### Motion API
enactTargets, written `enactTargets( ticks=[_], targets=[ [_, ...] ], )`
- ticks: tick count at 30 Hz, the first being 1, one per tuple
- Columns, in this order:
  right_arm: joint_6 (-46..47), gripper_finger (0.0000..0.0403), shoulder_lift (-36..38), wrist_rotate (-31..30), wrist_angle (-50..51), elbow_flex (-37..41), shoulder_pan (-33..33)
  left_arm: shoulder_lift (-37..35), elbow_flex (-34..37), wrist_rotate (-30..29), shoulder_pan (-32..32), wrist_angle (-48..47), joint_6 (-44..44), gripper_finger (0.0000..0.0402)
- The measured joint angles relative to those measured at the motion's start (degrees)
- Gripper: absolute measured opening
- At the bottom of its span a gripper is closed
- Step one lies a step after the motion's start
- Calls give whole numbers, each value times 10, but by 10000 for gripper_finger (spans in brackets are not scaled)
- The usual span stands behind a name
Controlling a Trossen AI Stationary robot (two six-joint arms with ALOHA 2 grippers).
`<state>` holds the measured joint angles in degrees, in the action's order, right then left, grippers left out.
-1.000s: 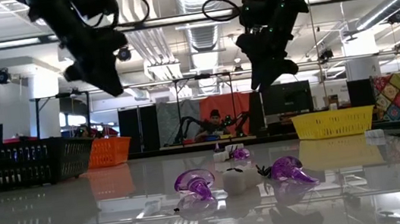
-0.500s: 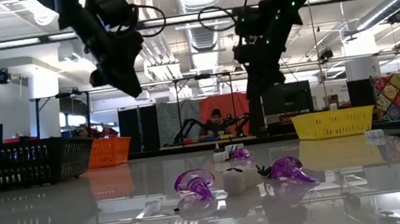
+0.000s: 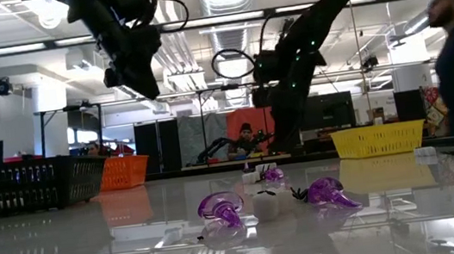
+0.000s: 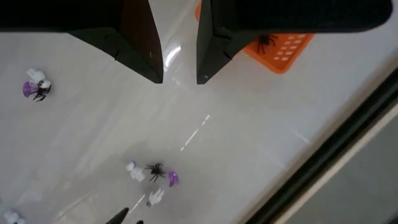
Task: Sort Halloween decoration
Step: Put the white skeleton toy into the black bin
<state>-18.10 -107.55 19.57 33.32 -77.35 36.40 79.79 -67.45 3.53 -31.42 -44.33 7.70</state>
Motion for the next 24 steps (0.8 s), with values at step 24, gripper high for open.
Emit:
enactTargets(
  ticks=[24],
  targets=[
    [-32, 75, -92, -9, 18, -64, 1, 0, 27, 0, -2, -3, 3, 79]
  ],
)
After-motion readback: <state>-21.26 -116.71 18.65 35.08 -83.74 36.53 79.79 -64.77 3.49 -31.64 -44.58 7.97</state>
